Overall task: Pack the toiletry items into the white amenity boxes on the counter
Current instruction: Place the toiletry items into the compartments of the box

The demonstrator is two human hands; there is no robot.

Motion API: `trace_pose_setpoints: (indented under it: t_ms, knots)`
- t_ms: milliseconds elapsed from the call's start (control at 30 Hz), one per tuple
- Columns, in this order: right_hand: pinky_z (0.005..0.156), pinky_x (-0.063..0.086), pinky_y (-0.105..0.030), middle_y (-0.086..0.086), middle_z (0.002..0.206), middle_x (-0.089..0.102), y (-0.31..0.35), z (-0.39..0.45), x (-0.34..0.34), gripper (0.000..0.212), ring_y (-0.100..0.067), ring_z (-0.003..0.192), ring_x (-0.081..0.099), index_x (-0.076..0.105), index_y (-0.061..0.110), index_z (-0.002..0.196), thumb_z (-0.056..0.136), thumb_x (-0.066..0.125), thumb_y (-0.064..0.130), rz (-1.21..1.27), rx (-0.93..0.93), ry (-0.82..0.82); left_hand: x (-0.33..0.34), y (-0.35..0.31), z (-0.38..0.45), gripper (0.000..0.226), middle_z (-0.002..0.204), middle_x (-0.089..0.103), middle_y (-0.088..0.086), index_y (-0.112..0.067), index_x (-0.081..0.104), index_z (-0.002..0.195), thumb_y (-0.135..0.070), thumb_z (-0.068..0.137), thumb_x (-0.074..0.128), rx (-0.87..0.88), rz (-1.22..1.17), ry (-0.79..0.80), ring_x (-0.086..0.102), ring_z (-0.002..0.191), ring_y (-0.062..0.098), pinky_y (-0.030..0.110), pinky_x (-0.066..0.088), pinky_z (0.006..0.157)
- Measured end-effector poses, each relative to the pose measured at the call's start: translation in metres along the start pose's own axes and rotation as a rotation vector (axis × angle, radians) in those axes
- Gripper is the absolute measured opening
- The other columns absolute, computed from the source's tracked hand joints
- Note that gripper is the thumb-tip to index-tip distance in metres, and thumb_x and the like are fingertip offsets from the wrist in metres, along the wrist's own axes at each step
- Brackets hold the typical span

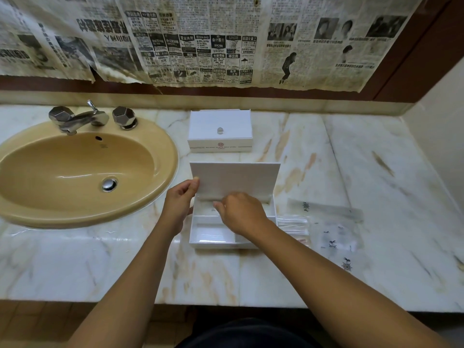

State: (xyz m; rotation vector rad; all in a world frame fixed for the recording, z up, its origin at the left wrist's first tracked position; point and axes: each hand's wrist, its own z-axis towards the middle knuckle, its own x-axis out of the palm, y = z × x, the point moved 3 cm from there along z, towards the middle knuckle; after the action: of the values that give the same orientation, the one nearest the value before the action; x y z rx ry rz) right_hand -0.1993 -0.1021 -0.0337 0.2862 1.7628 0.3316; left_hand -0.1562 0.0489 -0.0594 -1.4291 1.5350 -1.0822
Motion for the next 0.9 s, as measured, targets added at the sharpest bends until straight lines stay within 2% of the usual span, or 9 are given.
trace_pose_setpoints:
  t_ms: [67, 133, 233, 367, 500, 667, 800, 833, 900]
  knots:
    - [0.083, 0.045, -0.036, -0.006, 0.108, 0.062, 0.006, 0.0, 0.003, 0.048, -0.026, 0.101, 0.054, 0.066, 0.017, 0.111, 0.098, 0.035, 0.051, 0.024, -0.057, 0.022, -0.001, 0.001, 0.001, 0.03, 0.099, 0.071, 0.006, -0.01, 0.071, 0.104, -0.035, 0.098, 0.055, -0.004, -0.001, -0.003, 0.067, 0.092, 0.018, 0.044, 0.057, 0.08]
    - [0.092, 0.042, -0.04, -0.005, 0.123, 0.058, 0.006, 0.0, 0.014, 0.054, -0.025, 0.114, 0.049, 0.062, 0.02, 0.119, 0.098, 0.029, 0.056, 0.016, -0.075, 0.15, -0.001, 0.002, 0.0, 0.029, 0.099, 0.071, 0.005, -0.011, 0.071, 0.104, -0.035, 0.098, 0.056, -0.001, 0.003, -0.012, 0.067, 0.094, 0.018, 0.046, 0.057, 0.082]
    - [0.092, 0.041, -0.04, -0.004, 0.124, 0.057, 0.001, -0.002, 0.022, 0.058, -0.024, 0.116, 0.047, 0.065, 0.019, 0.113, 0.097, 0.025, 0.059, 0.044, -0.06, 0.192, 0.0, 0.002, -0.001, 0.03, 0.099, 0.071, 0.005, -0.011, 0.071, 0.105, -0.035, 0.098, 0.055, 0.004, 0.008, -0.011, 0.066, 0.095, 0.019, 0.047, 0.056, 0.083]
    - [0.085, 0.046, -0.035, -0.004, 0.11, 0.066, -0.001, -0.001, 0.003, 0.047, -0.024, 0.102, 0.057, 0.069, 0.02, 0.11, 0.097, 0.038, 0.053, 0.167, -0.059, -0.015, 0.001, -0.002, -0.003, 0.027, 0.096, 0.07, 0.007, -0.013, 0.071, 0.1, -0.034, 0.099, 0.054, 0.004, -0.002, -0.006, 0.066, 0.091, 0.019, 0.046, 0.056, 0.082]
    - [0.069, 0.048, -0.029, 0.001, 0.084, 0.068, -0.009, -0.006, -0.031, 0.032, -0.015, 0.076, 0.059, 0.072, 0.017, 0.091, 0.095, 0.051, 0.041, 0.363, -0.075, -0.214, 0.0, 0.003, -0.001, 0.025, 0.101, 0.068, 0.015, -0.024, 0.074, 0.091, -0.041, 0.096, 0.058, 0.013, 0.018, -0.04, 0.061, 0.095, 0.021, 0.05, 0.053, 0.082]
    - [0.055, 0.044, -0.026, -0.001, 0.06, 0.063, -0.038, -0.024, -0.077, 0.023, -0.011, 0.054, 0.052, 0.071, 0.006, 0.074, 0.091, 0.06, 0.017, 0.665, -0.072, -0.514, 0.0, 0.009, -0.001, 0.051, 0.09, 0.058, 0.008, -0.017, 0.071, 0.086, -0.067, 0.077, 0.064, 0.001, 0.027, -0.094, 0.051, 0.087, 0.021, 0.045, 0.044, 0.072]
    - [0.053, 0.04, -0.023, -0.006, 0.064, 0.062, -0.077, -0.029, -0.09, 0.023, -0.013, 0.057, 0.052, 0.067, 0.002, 0.073, 0.092, 0.055, 0.01, 0.687, 0.138, -0.795, 0.002, 0.011, -0.005, 0.03, 0.093, 0.067, 0.008, -0.021, 0.073, 0.086, -0.045, 0.095, 0.058, 0.01, 0.012, -0.094, 0.058, 0.088, 0.02, 0.046, 0.048, 0.075]
    - [0.057, 0.042, -0.022, -0.005, 0.071, 0.064, -0.088, -0.027, -0.088, 0.021, -0.012, 0.062, 0.054, 0.067, 0.005, 0.077, 0.092, 0.054, 0.012, 0.662, 0.233, -0.791, 0.002, 0.011, -0.005, 0.03, 0.093, 0.067, 0.007, -0.022, 0.073, 0.085, -0.044, 0.095, 0.057, 0.01, 0.015, -0.094, 0.058, 0.089, 0.02, 0.046, 0.048, 0.076]
    - [0.075, 0.047, -0.028, -0.006, 0.096, 0.065, -0.111, -0.022, -0.077, 0.016, -0.016, 0.083, 0.059, 0.069, 0.011, 0.096, 0.092, 0.054, 0.015, 0.541, 0.407, -0.625, 0.002, 0.012, -0.005, 0.03, 0.092, 0.065, 0.008, -0.025, 0.074, 0.083, -0.048, 0.094, 0.057, 0.014, 0.025, -0.091, 0.056, 0.089, 0.021, 0.046, 0.047, 0.076]
